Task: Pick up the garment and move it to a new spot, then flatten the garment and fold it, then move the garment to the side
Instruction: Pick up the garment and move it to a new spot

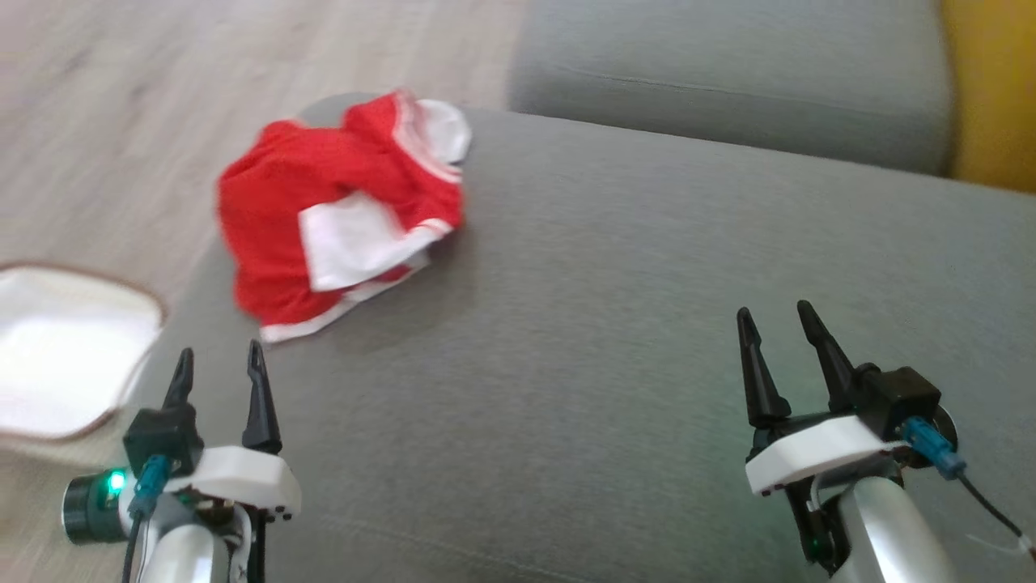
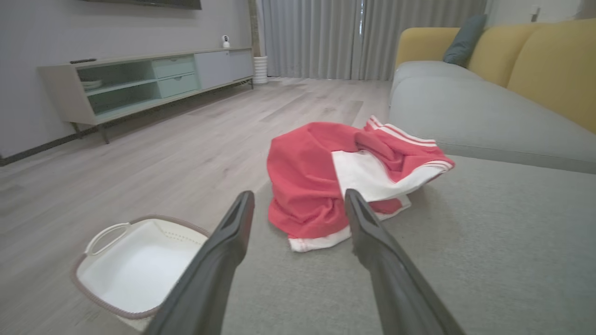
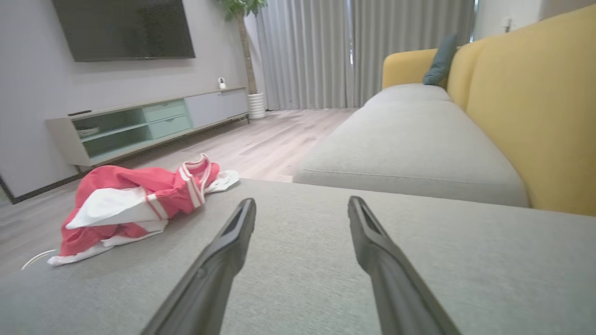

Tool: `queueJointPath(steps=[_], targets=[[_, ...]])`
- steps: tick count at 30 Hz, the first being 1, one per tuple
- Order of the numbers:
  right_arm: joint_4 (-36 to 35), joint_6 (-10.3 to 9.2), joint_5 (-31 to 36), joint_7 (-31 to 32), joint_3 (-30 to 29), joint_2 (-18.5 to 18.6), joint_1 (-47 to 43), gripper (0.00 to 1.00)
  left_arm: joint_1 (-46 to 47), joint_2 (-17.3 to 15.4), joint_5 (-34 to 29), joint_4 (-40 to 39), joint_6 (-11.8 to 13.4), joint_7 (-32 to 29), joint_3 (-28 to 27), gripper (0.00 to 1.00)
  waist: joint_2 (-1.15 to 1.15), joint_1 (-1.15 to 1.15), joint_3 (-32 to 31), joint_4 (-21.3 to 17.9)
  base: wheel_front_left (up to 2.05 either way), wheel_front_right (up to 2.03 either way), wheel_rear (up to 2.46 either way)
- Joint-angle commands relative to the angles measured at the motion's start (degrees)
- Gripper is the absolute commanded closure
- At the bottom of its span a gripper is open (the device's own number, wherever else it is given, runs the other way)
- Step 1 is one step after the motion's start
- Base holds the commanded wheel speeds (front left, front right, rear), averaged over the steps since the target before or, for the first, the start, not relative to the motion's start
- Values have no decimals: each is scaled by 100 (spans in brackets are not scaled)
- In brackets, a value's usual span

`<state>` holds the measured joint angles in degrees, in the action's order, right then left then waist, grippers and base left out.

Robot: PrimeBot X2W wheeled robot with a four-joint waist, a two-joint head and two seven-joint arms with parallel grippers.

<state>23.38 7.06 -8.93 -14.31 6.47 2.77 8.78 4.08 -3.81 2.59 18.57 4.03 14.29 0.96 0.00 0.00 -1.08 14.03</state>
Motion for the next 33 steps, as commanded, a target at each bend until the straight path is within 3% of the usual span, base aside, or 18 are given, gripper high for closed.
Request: queueJointPath(steps=[1, 8, 14, 21, 33], targets=[[-155, 43, -21, -69, 144, 11, 159, 0, 266, -124, -43, -168, 3, 71, -227, 0, 0, 0, -39, 509, 0, 0, 0], [-104, 43, -82, -69, 274, 11, 144, 0, 127, -180, -31, -113, -15, 71, -349, 0, 0, 0, -62, 1449, 0, 0, 0], [-13, 43, -66, -69, 648, 11, 384, 0, -96, -158, 56, -263, 85, 71, -615, 0, 0, 0, 125, 1589, 0, 0, 0], [-10, 43, 33, -69, 629, 10, 431, 0, 50, -91, 202, -213, -65, 71, -723, 0, 0, 0, 288, 1557, 0, 0, 0], [-395, 43, 347, -69, 761, 48, 874, 0, 1432, -69, 699, 482, -807, 71, -1138, 0, 0, 0, 1351, 711, 0, 0, 0]])
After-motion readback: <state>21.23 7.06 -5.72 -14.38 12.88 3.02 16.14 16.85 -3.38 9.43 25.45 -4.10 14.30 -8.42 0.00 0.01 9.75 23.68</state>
